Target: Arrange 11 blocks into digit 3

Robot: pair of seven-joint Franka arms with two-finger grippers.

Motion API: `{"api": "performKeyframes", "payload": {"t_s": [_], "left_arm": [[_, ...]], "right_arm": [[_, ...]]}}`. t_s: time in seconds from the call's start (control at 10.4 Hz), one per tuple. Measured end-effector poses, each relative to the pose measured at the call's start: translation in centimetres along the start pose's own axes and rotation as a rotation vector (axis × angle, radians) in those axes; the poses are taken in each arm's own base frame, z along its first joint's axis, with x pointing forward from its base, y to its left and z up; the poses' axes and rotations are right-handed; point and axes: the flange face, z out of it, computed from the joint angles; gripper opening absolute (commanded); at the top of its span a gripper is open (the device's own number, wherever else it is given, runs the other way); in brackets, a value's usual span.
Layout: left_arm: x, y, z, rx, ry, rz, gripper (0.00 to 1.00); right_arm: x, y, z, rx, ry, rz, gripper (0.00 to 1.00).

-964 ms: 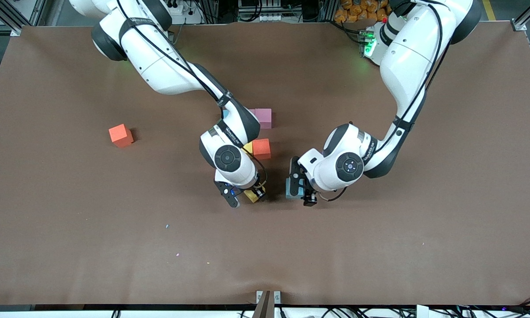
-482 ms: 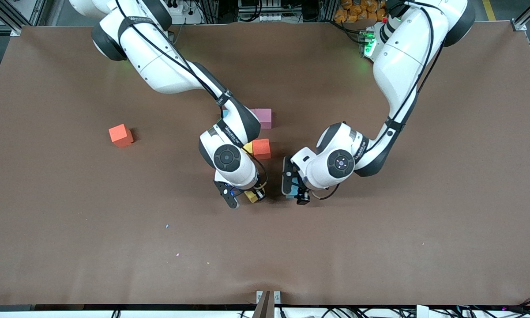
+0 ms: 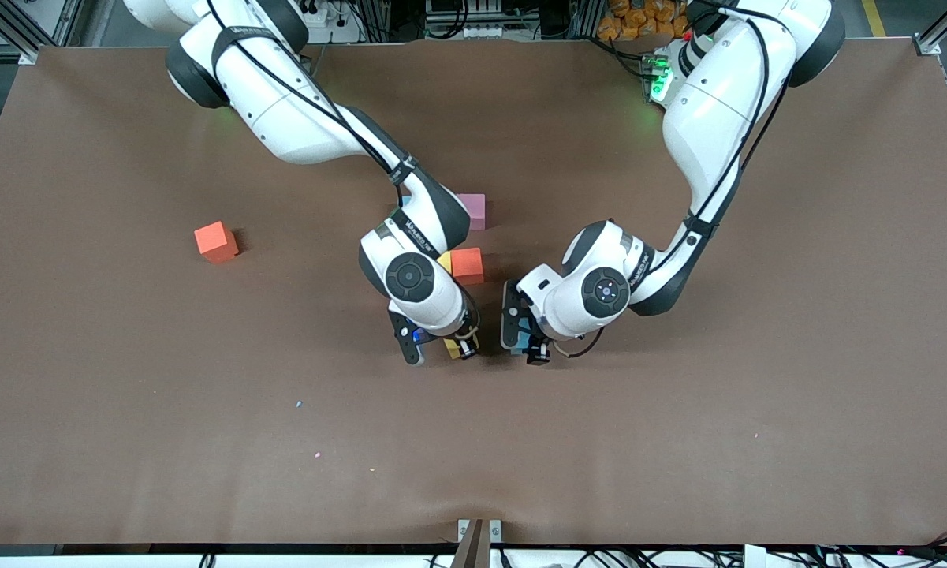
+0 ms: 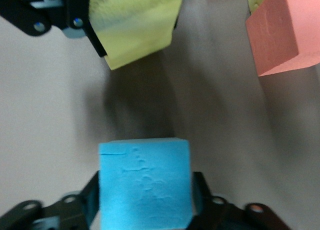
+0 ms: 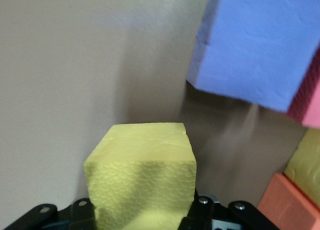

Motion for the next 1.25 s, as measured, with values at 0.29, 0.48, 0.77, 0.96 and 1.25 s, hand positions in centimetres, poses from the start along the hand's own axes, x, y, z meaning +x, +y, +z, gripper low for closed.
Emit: {"api": "performKeyframes", "payload": {"t_s": [0.29,0.48,0.77,0.96,1.25], "left_arm": [[0.1,-0.1,-0.1,0.005,0.003,0.001,0.00],[0.2,-0.1,-0.2,0.007,0.004,0.001,0.00],[0.2,-0.1,-0.2,0.007,0.004,0.001,0.00],[0.2,-0.1,-0.2,0.007,0.004,0.001,0.00],[0.2,-0.1,-0.2,0.007,0.004,0.001,0.00]], "right_arm": [[-0.2,0.5,0.3,-0.039,0.014,0.094,0.00],[-0.2,0.6,0.4,-0.047,0.016,0.108,0.00],[-0.1,0.9,0.8,-0.065,0.022,0.113,0.00],[0.1,1.4,1.5,-0.082,0.026,0.121,0.00],[0.1,1.8,1.3,-0.092,0.019,0.134,0.00]]}}
